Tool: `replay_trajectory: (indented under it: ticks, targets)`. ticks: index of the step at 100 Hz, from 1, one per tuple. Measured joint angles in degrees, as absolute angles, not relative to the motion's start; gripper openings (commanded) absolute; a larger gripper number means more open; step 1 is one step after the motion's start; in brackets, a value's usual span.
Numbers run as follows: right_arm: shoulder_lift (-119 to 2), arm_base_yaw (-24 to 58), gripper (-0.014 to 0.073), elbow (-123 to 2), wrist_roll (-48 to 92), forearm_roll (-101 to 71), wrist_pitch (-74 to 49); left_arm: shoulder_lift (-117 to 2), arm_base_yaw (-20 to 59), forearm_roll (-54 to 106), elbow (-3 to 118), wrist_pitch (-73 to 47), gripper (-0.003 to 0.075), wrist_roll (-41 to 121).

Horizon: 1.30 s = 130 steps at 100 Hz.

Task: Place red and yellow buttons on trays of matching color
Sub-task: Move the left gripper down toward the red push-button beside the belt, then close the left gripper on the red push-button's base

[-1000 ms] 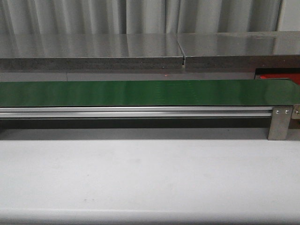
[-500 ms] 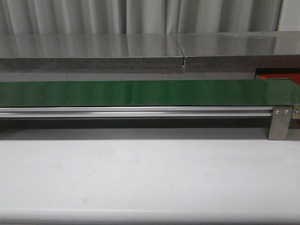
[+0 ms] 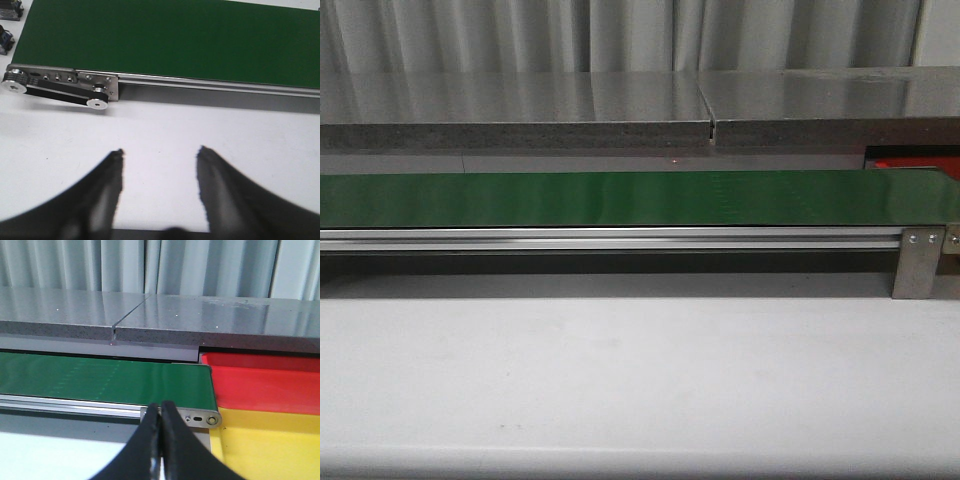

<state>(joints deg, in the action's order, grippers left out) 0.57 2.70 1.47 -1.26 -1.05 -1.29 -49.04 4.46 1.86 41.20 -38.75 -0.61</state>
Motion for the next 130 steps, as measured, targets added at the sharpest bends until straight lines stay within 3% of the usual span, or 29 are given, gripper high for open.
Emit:
replay_trajectory:
  ticks: [9, 35, 55, 87, 130]
  targets:
    - [0.57, 2.70, -0.0067, 1.47, -1.26, -1.05, -1.29, -49.04, 4.46, 1.86, 41.27, -38.75, 0.0701, -0.61]
    - [0.57, 2.70, -0.0067, 1.47, -1.26, -1.05, -1.29, -49.16, 3.30, 2.37, 41.67, -39.29, 0.0660, -1.02]
    - [0.57, 2.70, -0.0067, 1.47, -1.26, -1.05, -1.29, -52.21, -7.37, 1.32, 46.31, -41.87, 0.0660, -2.87]
    - [0.57, 2.70, -0.0067, 1.47, -1.26, -1.05, -1.29, -68.02, -26.95, 4.70, 53.66, -43.42, 0.0660, -3.16]
    - [0.57, 2.70, -0.0067, 1.47, -1.26, -1.05, -1.29, -90.63, -29.45, 5.47, 63.13, -41.76, 0.0660, -3.30]
